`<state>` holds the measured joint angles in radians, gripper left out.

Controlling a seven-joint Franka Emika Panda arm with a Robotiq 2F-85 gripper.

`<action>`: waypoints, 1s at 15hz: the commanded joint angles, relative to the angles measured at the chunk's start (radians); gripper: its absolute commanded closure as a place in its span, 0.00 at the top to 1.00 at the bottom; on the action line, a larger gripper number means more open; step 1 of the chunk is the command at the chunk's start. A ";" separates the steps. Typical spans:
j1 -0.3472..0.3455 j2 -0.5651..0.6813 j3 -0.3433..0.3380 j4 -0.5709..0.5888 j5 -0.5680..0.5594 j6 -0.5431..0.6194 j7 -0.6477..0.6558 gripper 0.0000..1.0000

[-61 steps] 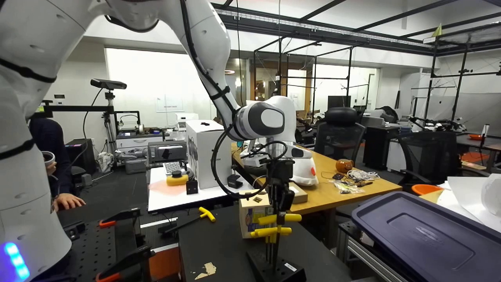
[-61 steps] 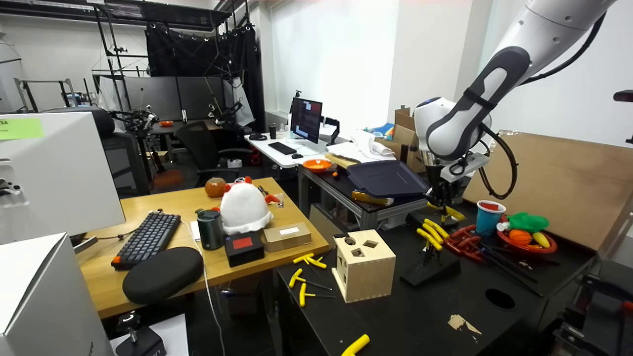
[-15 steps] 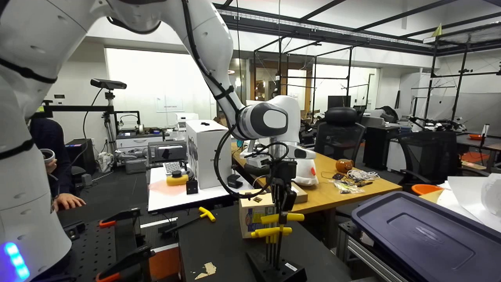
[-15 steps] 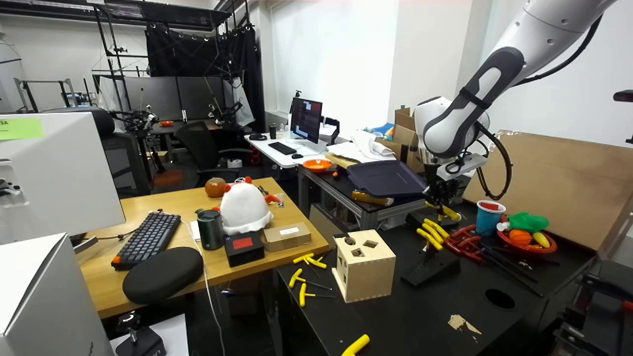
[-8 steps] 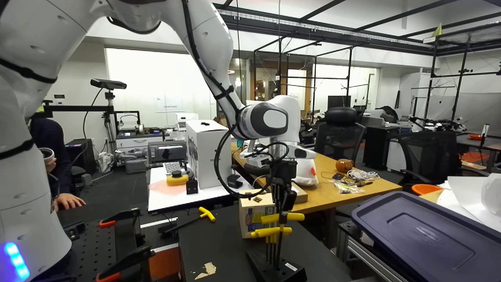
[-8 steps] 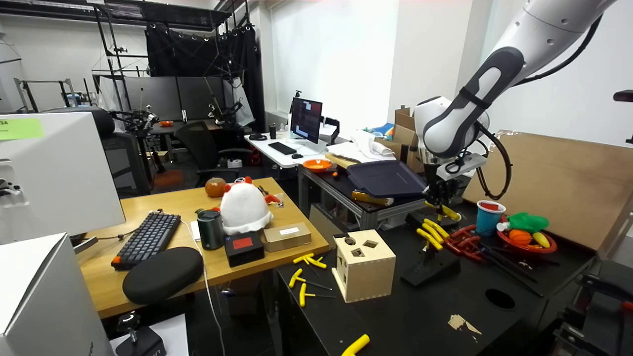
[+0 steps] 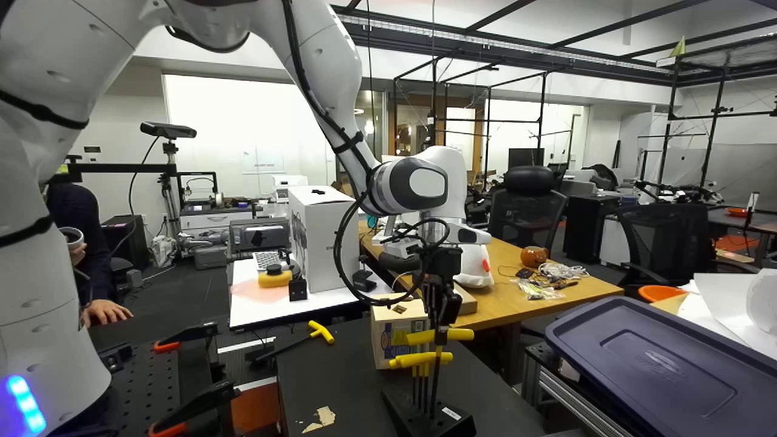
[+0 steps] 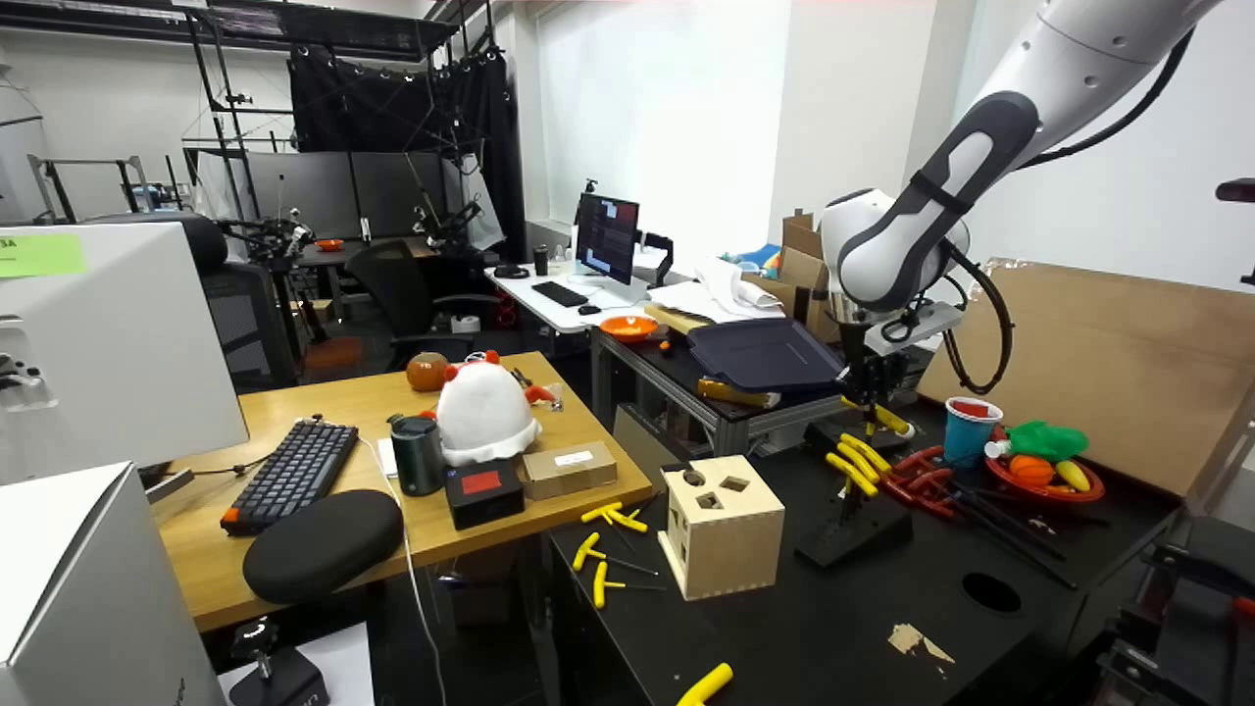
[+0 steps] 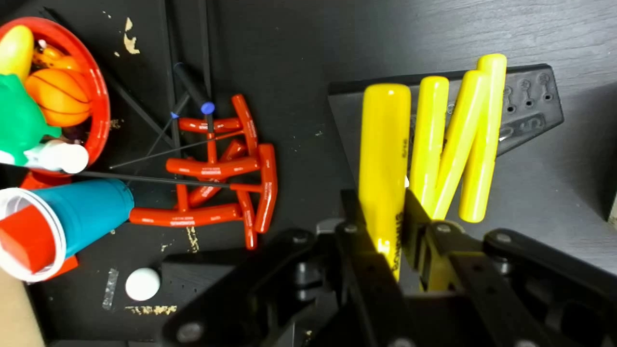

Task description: Pick up the yellow object tool and put it among the other yellow tools

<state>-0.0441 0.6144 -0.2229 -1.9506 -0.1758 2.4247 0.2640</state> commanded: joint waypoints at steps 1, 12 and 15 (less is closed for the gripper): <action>0.006 -0.024 -0.006 -0.005 -0.012 -0.017 -0.010 0.06; 0.007 -0.021 -0.009 -0.003 -0.021 -0.019 -0.009 0.06; 0.011 -0.019 -0.015 -0.003 -0.029 -0.016 -0.003 0.06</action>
<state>-0.0437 0.6144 -0.2241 -1.9506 -0.1846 2.4247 0.2628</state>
